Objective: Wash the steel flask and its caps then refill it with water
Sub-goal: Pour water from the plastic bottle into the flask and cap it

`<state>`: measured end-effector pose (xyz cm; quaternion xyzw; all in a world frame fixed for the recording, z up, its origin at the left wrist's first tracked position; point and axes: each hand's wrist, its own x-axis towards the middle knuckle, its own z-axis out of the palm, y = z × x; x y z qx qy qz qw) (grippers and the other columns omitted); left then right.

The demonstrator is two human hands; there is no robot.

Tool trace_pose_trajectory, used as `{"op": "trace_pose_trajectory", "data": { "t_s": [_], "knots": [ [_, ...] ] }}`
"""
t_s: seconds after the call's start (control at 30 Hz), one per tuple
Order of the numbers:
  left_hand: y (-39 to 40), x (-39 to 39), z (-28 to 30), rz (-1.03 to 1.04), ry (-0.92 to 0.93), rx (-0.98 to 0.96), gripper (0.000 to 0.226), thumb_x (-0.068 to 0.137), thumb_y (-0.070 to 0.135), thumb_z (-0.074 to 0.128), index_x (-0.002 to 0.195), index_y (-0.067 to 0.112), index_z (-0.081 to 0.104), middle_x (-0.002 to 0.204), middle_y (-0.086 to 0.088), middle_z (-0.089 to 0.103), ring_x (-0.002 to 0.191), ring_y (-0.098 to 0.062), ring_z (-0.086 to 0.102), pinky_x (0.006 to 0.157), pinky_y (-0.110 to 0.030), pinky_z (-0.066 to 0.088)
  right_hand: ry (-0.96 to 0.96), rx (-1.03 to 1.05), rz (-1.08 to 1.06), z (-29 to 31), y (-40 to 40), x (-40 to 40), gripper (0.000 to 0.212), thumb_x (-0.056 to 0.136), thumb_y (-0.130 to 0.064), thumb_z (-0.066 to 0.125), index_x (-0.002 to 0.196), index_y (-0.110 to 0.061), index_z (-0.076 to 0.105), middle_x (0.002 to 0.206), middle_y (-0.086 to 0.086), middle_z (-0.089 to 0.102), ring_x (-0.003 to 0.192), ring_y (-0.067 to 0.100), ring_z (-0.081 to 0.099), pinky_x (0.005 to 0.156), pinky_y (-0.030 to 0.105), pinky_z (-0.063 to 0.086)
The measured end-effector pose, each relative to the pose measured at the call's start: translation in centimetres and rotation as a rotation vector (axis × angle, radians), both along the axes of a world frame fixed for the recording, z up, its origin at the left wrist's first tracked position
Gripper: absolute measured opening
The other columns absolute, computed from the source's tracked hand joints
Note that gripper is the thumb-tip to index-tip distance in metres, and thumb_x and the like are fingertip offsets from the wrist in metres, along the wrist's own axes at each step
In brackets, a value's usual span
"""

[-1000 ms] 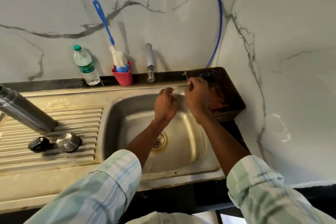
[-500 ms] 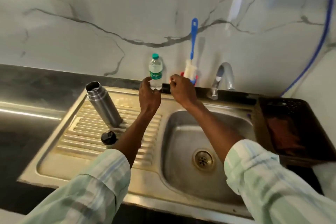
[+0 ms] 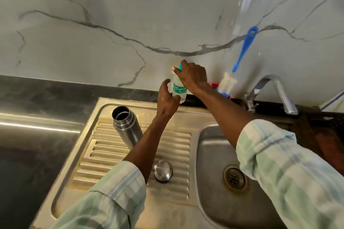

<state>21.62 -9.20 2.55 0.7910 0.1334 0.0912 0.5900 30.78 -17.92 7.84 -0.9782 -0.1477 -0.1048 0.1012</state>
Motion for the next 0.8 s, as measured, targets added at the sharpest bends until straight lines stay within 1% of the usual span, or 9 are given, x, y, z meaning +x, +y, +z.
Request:
{"op": "trace_pose_trajectory", "data": {
  "t_s": [0.07, 0.17, 0.23, 0.33, 0.43, 0.53, 0.6, 0.7, 0.8],
  "knots": [
    [0.0, -0.1, 0.1, -0.049, 0.021, -0.005, 0.076, 0.082, -0.002, 0.07, 0.147, 0.012, 0.033, 0.137, -0.011, 0.049, 0.12, -0.027, 0.057, 0.094, -0.035, 0.054, -0.023, -0.009, -0.002, 0.0, -0.2, -0.8, 0.048, 0.101, -0.047, 0.037, 0.116, -0.007, 0.057, 0.107, 0.014, 0.07, 0.092, 0.032, 0.068, 0.071, 0.034, 0.047],
    [-0.2, -0.9, 0.1, -0.114, -0.015, 0.019, 0.083, 0.079, 0.006, 0.08, 0.147, 0.008, 0.031, 0.138, -0.015, 0.053, 0.109, -0.018, 0.059, 0.074, -0.008, 0.048, -0.04, 0.013, -0.047, 0.4, -0.7, -2.9, 0.046, 0.1, -0.044, 0.041, 0.113, -0.005, 0.061, 0.104, 0.014, 0.071, 0.09, 0.031, 0.067, 0.07, 0.033, 0.046],
    [-0.6, -1.8, 0.1, -0.132, -0.034, 0.022, 0.091, 0.076, 0.015, 0.085, 0.148, 0.006, 0.029, 0.134, -0.014, 0.056, 0.106, -0.015, 0.058, 0.071, -0.003, 0.045, -0.049, 0.033, -0.094, 1.1, -1.3, -4.7, 0.044, 0.098, -0.043, 0.043, 0.111, -0.006, 0.062, 0.103, 0.014, 0.071, 0.09, 0.032, 0.067, 0.069, 0.032, 0.044],
    [-2.2, -4.5, 0.5, -0.138, -0.048, 0.053, 0.102, 0.069, 0.03, 0.09, 0.149, 0.009, 0.03, 0.137, -0.012, 0.057, 0.118, -0.021, 0.06, 0.095, -0.022, 0.05, -0.064, 0.064, -0.143, 2.9, -2.4, -8.3, 0.041, 0.096, -0.042, 0.045, 0.109, -0.006, 0.061, 0.103, 0.013, 0.07, 0.091, 0.031, 0.066, 0.07, 0.032, 0.043],
    [-4.2, -7.7, 0.7, -0.071, -0.142, -0.01, 0.079, 0.064, 0.034, 0.093, 0.127, 0.017, 0.049, 0.116, -0.003, 0.068, 0.1, -0.018, 0.068, 0.088, -0.043, 0.058, -0.082, 0.085, -0.151, 5.2, -3.2, -12.5, 0.042, 0.094, -0.043, 0.047, 0.115, -0.007, 0.053, 0.106, 0.012, 0.069, 0.095, 0.032, 0.065, 0.071, 0.033, 0.041],
    [-5.7, -11.4, 1.3, 0.061, -0.211, 0.01, 0.061, 0.067, 0.027, 0.092, 0.111, 0.014, 0.051, 0.101, -0.004, 0.07, 0.086, -0.021, 0.068, 0.076, -0.044, 0.06, -0.056, 0.046, -0.097, 7.0, -4.4, -17.0, 0.041, 0.094, -0.043, 0.047, 0.115, -0.009, 0.053, 0.107, 0.01, 0.067, 0.096, 0.031, 0.063, 0.07, 0.031, 0.036],
    [-6.2, -13.8, 1.2, 0.092, -0.224, 0.023, 0.061, 0.067, 0.024, 0.09, 0.112, 0.016, 0.051, 0.1, -0.003, 0.07, 0.084, -0.022, 0.069, 0.074, -0.044, 0.06, -0.049, -0.017, -0.045, 7.6, -5.1, -19.8, 0.043, 0.096, -0.047, 0.045, 0.111, -0.01, 0.058, 0.105, 0.009, 0.068, 0.094, 0.029, 0.063, 0.07, 0.031, 0.035],
    [-6.8, -17.6, 1.0, 0.145, -0.212, 0.081, 0.066, 0.067, 0.026, 0.087, 0.122, 0.019, 0.05, 0.106, 0.001, 0.07, 0.091, -0.022, 0.069, 0.077, -0.042, 0.058, -0.075, -0.113, -0.019, 7.7, -5.8, -23.9, 0.064, 0.094, -0.066, 0.037, 0.1, -0.009, 0.067, 0.095, 0.007, 0.069, 0.079, 0.022, 0.058, 0.068, 0.03, 0.034],
    [-7.1, -21.1, 1.4, 0.207, -0.179, 0.158, 0.06, 0.07, 0.024, 0.084, 0.118, 0.021, 0.048, 0.097, 0.009, 0.065, 0.088, -0.02, 0.066, 0.072, -0.034, 0.051, -0.079, -0.152, -0.028, 7.6, -5.9, -27.0, 0.066, 0.094, -0.068, 0.035, 0.095, -0.011, 0.068, 0.094, 0.006, 0.069, 0.086, 0.022, 0.063, 0.067, 0.03, 0.036]
  ]
}}
